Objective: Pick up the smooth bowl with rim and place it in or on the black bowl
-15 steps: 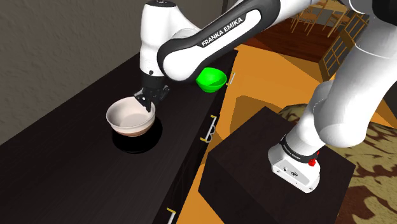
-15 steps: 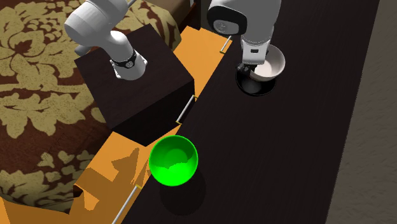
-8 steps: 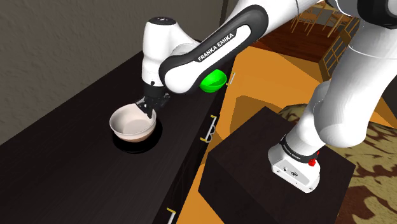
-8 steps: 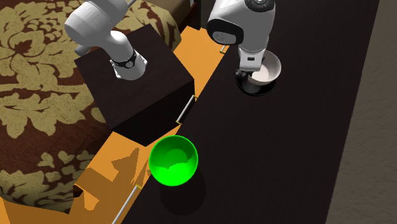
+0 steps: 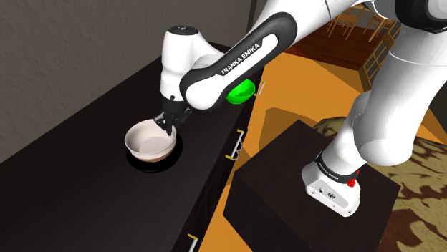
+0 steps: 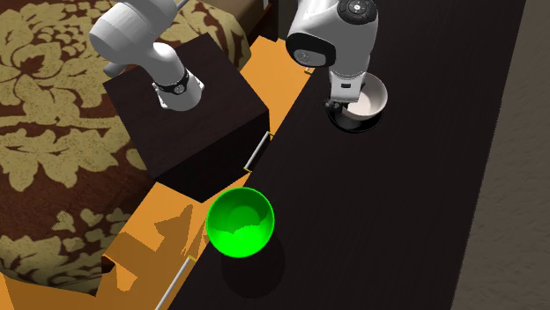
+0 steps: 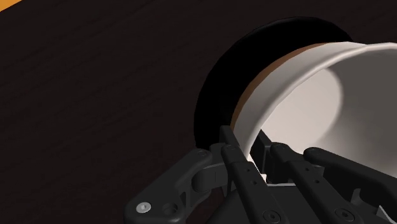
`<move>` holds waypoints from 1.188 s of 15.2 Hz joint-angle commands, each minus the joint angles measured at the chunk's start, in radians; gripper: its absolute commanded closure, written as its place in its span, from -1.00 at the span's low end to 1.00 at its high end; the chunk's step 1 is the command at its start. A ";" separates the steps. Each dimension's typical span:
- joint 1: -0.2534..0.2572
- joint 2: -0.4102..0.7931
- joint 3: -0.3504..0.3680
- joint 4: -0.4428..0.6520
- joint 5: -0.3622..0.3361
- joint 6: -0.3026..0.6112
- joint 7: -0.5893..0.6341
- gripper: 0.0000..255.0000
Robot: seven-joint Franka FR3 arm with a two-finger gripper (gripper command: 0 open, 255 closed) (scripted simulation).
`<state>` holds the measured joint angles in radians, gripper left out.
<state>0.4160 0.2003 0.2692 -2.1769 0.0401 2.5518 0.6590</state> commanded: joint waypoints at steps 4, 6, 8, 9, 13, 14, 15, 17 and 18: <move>0.000 0.000 0.000 0.001 0.000 0.000 0.000 -1.00; 0.000 0.000 0.000 0.000 0.000 0.000 0.000 -1.00; -0.005 -0.029 0.003 0.000 0.011 -0.028 -0.007 -1.00; -0.009 -0.057 0.005 0.001 0.021 -0.056 -0.014 -1.00; -0.015 -0.105 0.006 0.007 0.037 -0.109 -0.026 -1.00; -0.015 -0.105 0.006 0.007 0.037 -0.109 -0.026 -1.00; -0.015 -0.105 0.006 0.007 0.037 -0.109 -0.026 -1.00; -0.015 -0.105 0.006 0.007 0.037 -0.109 -0.026 -1.00; -0.015 -0.105 0.006 0.007 0.037 -0.109 -0.026 -1.00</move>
<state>0.4009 0.0957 0.2755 -2.1702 0.0773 2.4435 0.6332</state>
